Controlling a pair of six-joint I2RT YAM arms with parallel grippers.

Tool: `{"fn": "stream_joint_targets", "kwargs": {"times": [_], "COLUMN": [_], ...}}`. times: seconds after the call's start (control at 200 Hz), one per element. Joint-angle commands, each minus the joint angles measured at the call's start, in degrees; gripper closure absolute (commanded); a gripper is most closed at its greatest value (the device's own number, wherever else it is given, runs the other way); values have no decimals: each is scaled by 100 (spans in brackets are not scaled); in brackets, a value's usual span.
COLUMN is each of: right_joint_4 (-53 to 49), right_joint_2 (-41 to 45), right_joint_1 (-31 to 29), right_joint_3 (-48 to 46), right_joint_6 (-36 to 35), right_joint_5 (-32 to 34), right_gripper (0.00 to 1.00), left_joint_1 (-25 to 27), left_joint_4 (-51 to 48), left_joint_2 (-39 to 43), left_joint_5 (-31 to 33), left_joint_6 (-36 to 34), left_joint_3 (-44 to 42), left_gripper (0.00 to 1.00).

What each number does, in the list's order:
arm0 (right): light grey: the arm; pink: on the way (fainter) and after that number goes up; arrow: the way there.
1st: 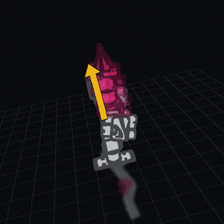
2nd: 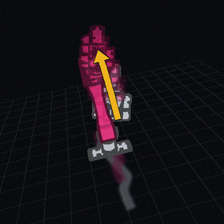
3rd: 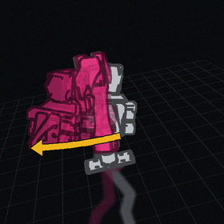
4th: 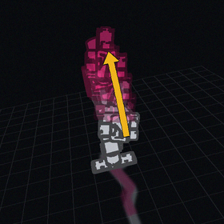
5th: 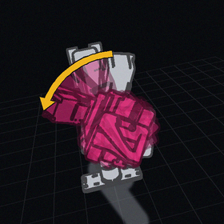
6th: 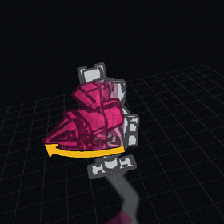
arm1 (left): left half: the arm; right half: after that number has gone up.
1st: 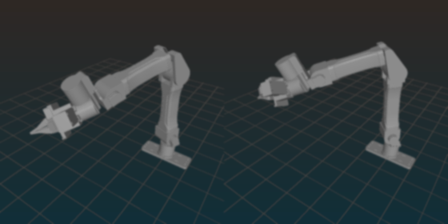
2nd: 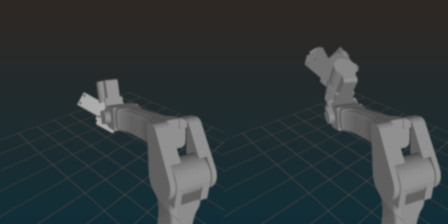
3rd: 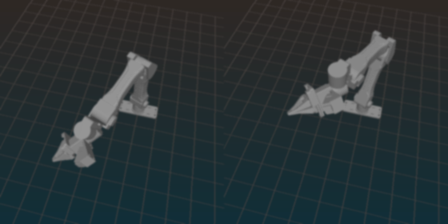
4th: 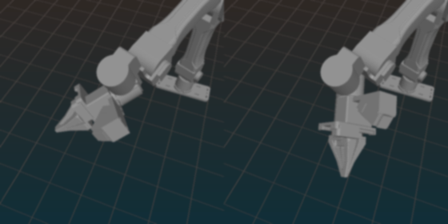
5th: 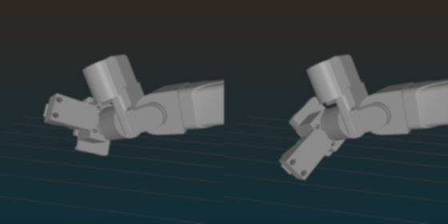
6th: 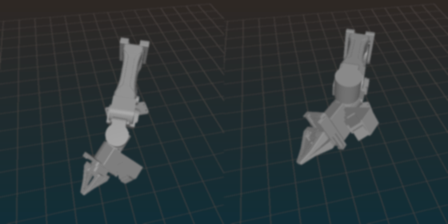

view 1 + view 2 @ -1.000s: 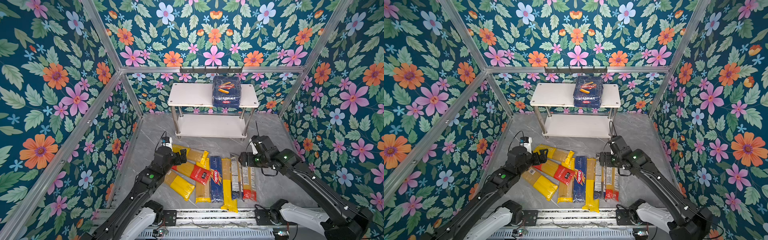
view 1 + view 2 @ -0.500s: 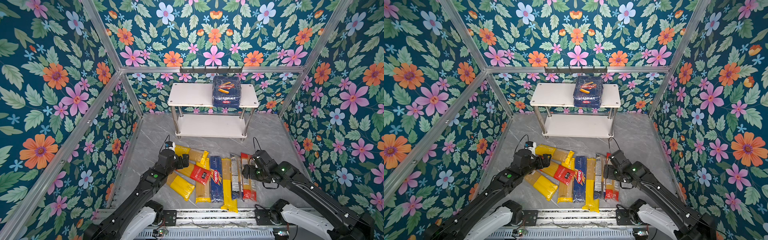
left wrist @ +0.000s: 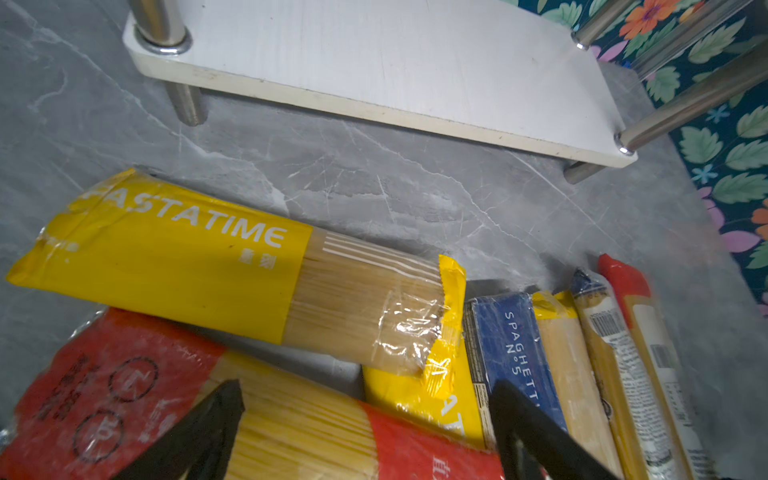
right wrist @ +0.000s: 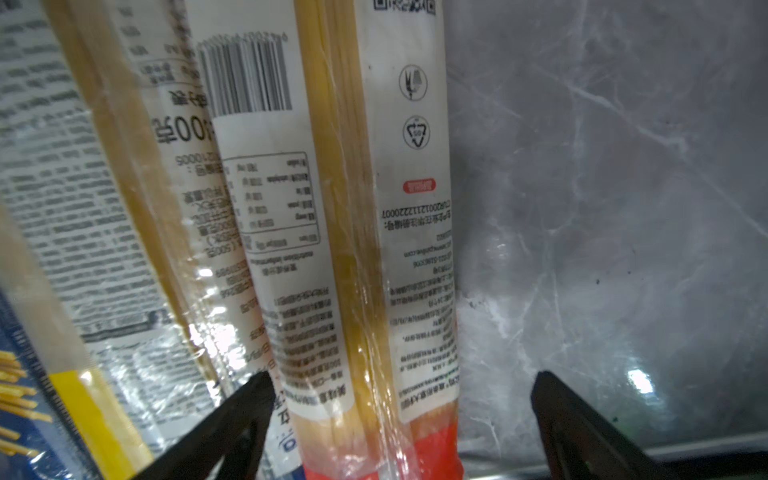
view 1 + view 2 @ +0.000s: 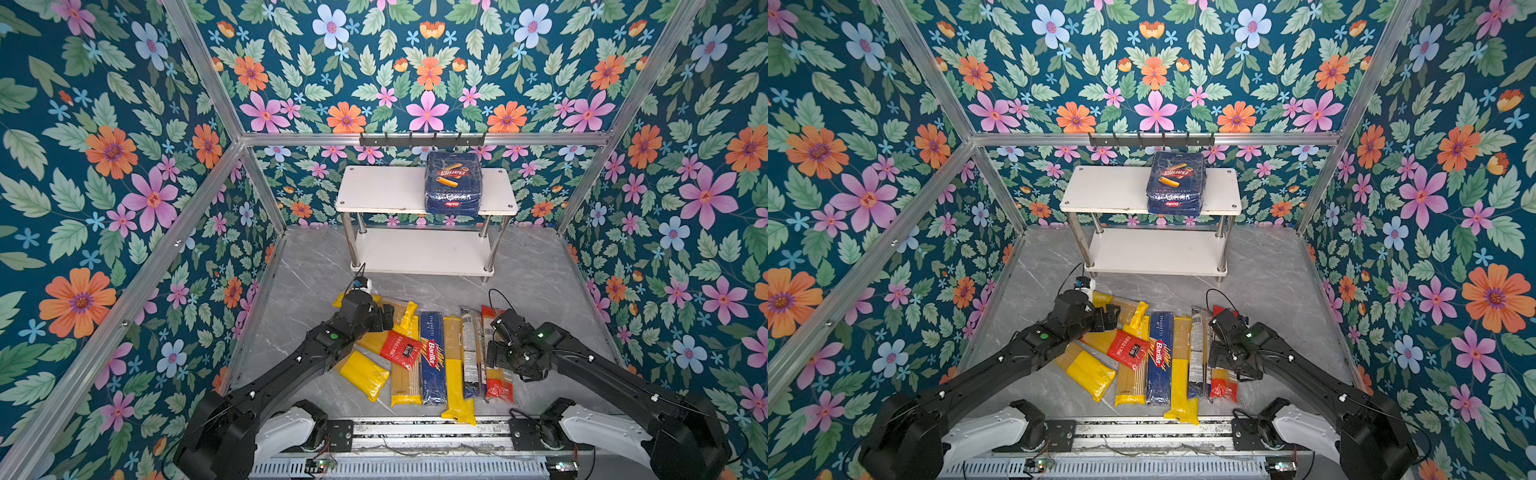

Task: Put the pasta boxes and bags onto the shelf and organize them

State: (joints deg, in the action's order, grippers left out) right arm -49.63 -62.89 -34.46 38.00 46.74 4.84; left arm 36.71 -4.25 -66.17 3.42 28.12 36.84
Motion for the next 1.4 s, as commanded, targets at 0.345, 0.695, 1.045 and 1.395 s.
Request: {"fn": "stream_joint_targets", "kwargs": {"times": [0.345,0.695,1.045,1.395], "right_joint_4": [305,718,599,643], "right_joint_2": [909,-53,-173,242], "right_joint_1": [-4,0,-2,-16], "right_joint_3": [-572,-451,-499,-935], "right_joint_6": [216,274,584,671], "right_joint_5": [-23,-106,-643,-1009], "right_gripper": [1,1,1,1], "left_joint_1": [1124,1295,1291,1286], "left_joint_4": [48,-82,-19,-40], "left_joint_2": [-852,-29,-142,498], "left_joint_5": [1079,1352,1280,1209], "left_joint_6": [-76,165,-245,-97], "left_joint_3": [761,142,100,-382], "left_gripper": [6,6,5,4]}}
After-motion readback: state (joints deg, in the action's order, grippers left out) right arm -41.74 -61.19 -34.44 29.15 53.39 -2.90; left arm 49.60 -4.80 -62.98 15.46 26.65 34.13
